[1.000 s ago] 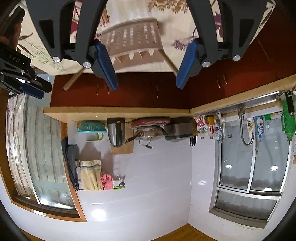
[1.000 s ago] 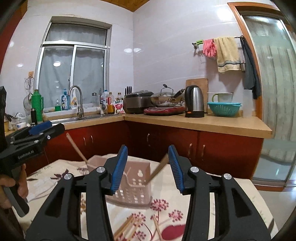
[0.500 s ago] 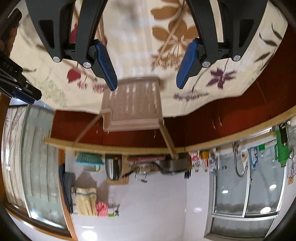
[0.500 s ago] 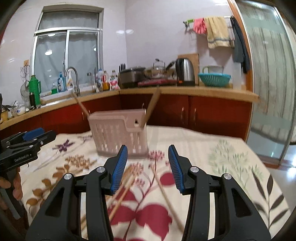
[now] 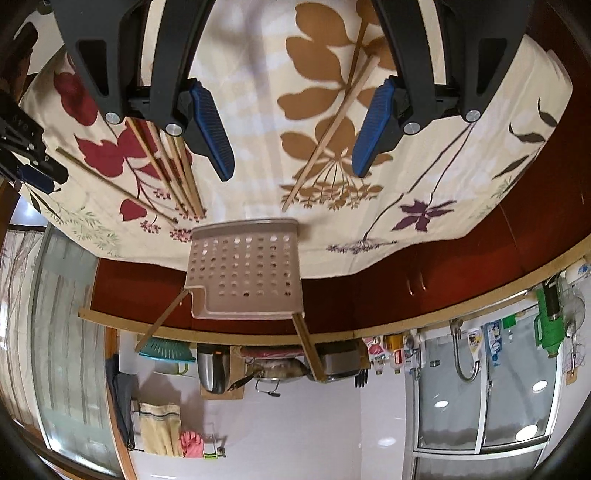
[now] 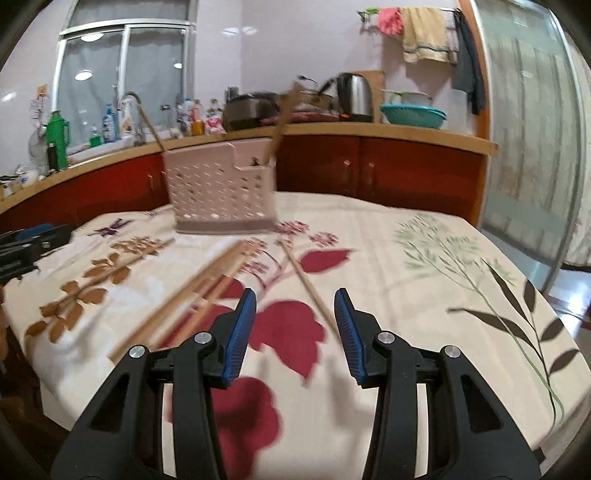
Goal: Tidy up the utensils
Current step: 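Move the open right gripper back down to the chopstick pile, then close the right gripper on one wooden chopstick and lift it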
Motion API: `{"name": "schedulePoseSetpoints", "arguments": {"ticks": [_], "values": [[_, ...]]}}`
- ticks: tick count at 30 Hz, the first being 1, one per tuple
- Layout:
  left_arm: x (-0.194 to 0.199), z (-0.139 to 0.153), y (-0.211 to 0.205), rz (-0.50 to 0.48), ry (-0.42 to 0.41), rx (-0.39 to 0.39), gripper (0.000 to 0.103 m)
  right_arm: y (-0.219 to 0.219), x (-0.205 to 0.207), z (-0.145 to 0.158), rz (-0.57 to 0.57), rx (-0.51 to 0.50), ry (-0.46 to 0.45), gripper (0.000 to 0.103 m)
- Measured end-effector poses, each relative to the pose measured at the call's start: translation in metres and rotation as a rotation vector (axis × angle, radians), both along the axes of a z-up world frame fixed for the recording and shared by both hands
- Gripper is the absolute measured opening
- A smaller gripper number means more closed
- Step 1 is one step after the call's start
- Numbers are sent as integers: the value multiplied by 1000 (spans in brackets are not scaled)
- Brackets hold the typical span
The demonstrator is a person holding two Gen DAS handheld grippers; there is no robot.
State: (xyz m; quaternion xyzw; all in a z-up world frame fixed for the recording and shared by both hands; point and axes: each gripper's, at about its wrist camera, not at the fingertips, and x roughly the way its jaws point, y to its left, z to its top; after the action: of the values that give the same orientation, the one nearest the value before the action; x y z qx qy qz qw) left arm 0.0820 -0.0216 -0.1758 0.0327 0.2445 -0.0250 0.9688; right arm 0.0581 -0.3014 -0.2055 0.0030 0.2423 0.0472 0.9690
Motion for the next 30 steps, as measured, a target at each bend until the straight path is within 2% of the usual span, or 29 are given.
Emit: {"name": "schedulePoseSetpoints", "arguments": {"ticks": [3,11,15,19,25,30], "values": [[-2,-6,0,1,16,0,65,-14,5,-12,-37,11,54,32],[-5,-14,-13,-30,42,8,65,-26,11,-28,-60,3,114,30],[-7,-20,-23,-56,69,-2,65,-24,13,-35,-40,-11,144,13],[-9,-28,-39,-95,95,3,64,-21,9,-35,-22,-22,138,8],[-8,-47,-59,-144,158,15,56,-22,7,-35,-18,-19,134,6],[-6,-56,-64,-158,197,4,55,-23,7,-36,-18,-14,135,6]]}}
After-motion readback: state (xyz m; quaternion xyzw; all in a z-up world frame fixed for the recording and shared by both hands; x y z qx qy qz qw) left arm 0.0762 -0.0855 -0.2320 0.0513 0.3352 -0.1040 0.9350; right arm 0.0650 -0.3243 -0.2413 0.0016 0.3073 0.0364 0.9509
